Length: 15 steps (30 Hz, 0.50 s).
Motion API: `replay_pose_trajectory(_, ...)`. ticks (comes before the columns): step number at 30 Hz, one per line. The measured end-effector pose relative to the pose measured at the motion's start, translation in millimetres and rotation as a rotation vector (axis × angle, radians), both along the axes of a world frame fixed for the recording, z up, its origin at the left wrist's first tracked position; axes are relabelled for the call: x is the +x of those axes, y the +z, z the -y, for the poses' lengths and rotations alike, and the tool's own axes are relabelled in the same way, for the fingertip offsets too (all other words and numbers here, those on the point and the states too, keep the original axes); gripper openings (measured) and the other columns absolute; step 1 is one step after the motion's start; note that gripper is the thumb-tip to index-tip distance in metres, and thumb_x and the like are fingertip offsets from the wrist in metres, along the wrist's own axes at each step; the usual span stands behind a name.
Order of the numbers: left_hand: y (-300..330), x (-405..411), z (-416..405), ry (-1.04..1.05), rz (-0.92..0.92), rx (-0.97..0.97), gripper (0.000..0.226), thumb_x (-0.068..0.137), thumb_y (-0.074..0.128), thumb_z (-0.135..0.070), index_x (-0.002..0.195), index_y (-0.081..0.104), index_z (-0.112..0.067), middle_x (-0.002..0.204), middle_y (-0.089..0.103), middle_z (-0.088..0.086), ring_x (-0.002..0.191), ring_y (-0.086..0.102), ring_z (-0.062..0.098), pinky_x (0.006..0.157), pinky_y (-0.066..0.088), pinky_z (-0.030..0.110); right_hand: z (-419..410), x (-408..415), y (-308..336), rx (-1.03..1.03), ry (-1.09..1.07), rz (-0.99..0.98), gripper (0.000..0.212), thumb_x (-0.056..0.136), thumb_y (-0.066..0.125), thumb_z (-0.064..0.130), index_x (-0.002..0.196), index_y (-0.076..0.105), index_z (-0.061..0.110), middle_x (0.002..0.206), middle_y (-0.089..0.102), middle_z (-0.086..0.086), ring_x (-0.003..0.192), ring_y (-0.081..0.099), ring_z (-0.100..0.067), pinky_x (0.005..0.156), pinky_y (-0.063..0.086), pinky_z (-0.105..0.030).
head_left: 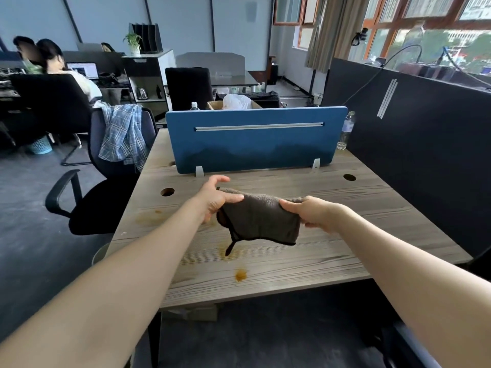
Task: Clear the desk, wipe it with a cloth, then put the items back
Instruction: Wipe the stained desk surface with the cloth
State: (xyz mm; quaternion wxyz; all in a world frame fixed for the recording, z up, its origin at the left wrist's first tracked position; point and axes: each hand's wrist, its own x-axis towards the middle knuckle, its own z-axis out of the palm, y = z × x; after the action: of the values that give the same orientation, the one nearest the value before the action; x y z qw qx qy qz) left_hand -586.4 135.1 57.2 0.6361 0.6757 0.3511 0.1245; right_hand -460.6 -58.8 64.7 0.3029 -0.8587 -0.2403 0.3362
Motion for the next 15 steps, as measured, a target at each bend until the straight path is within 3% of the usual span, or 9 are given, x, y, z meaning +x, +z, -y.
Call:
replay_pose_trajectory(3, 10.1, -2.0, -4.9, -0.209, -0.132, 0.267, 0.045, 0.067, 0.079, 0.002, 0.104, 0.064, -0.019, 0.114, 0.060, 0.011, 0.109, 0.055, 0.026, 0.093, 0.048, 0.037, -4.1, -1.7, 4.4, 0.211, -0.055, 0.093, 0.065, 0.089, 0.056, 0.050, 0.140, 0.038, 0.013, 0.135, 0.043, -0.002, 0.123, 0.045, -0.024, 0.103, 0.039, -0.034)
replay_pose_trajectory(6, 17.0, -0.5, -8.5, -0.214, -0.151, 0.419, 0.028, 0.076, 0.073, 0.000, 0.101, 0.065, -0.010, 0.100, 0.063, 0.007, 0.103, 0.057, 0.025, 0.081, 0.046, 0.029, -6.3, -4.6, 10.1, 0.425, -0.020, 0.055, 0.041, 0.087, 0.062, 0.038, 0.114, 0.064, 0.007, 0.111, 0.067, -0.009, 0.103, 0.063, -0.024, 0.089, 0.052, -0.031)
replay_pose_trajectory(9, 19.3, -3.5, -14.7, -0.258, -0.247, 0.515, 0.011, 0.089, 0.063, -0.020, 0.097, 0.064, -0.014, 0.105, 0.058, 0.008, 0.105, 0.055, 0.026, 0.086, 0.045, 0.033, -8.0, -6.1, 11.9, 0.511, -0.034, 0.003, 0.020, 0.082, 0.071, 0.022, 0.097, 0.070, 0.008, 0.098, 0.071, -0.011, 0.093, 0.068, -0.022, 0.079, 0.056, -0.028)
replay_pose_trajectory(11, 13.8, -5.6, -20.7, -0.198, -0.358, 0.586, 0.023, 0.090, 0.057, -0.035, 0.094, 0.068, -0.014, 0.113, 0.055, 0.017, 0.109, 0.053, 0.032, 0.091, 0.043, 0.040, -10.1, -3.5, 10.5, 0.556, -0.059, 0.015, 0.013, 0.081, 0.070, 0.005, 0.093, 0.068, 0.011, 0.094, 0.070, -0.010, 0.091, 0.066, -0.023, 0.078, 0.056, -0.031)
replay_pose_trajectory(13, 9.0, -7.4, -18.3, -0.114, -0.347, 0.558, 0.030, 0.090, 0.050, -0.034, 0.082, 0.067, -0.011, 0.093, 0.057, 0.018, 0.091, 0.054, 0.030, 0.076, 0.043, 0.035, -14.5, -2.6, 11.7, 0.491, -0.099, 0.155, 0.015, 0.083, 0.065, -0.003, 0.087, 0.066, 0.011, 0.088, 0.066, -0.008, 0.084, 0.063, -0.020, 0.068, 0.053, -0.026)
replay_pose_trajectory(15, 2.9, -5.4, -10.7, -0.110, -0.246, 0.392, 0.024, 0.091, 0.046, -0.026, 0.079, 0.059, -0.009, 0.082, 0.052, 0.013, 0.078, 0.047, 0.024, 0.068, 0.036, 0.032, -23.8, -7.0, 13.1, 0.473, -0.111, 0.218, 0.012, 0.084, 0.063, -0.005, 0.086, 0.068, 0.006, 0.085, 0.066, -0.009, 0.080, 0.061, -0.018, 0.063, 0.053, -0.020)
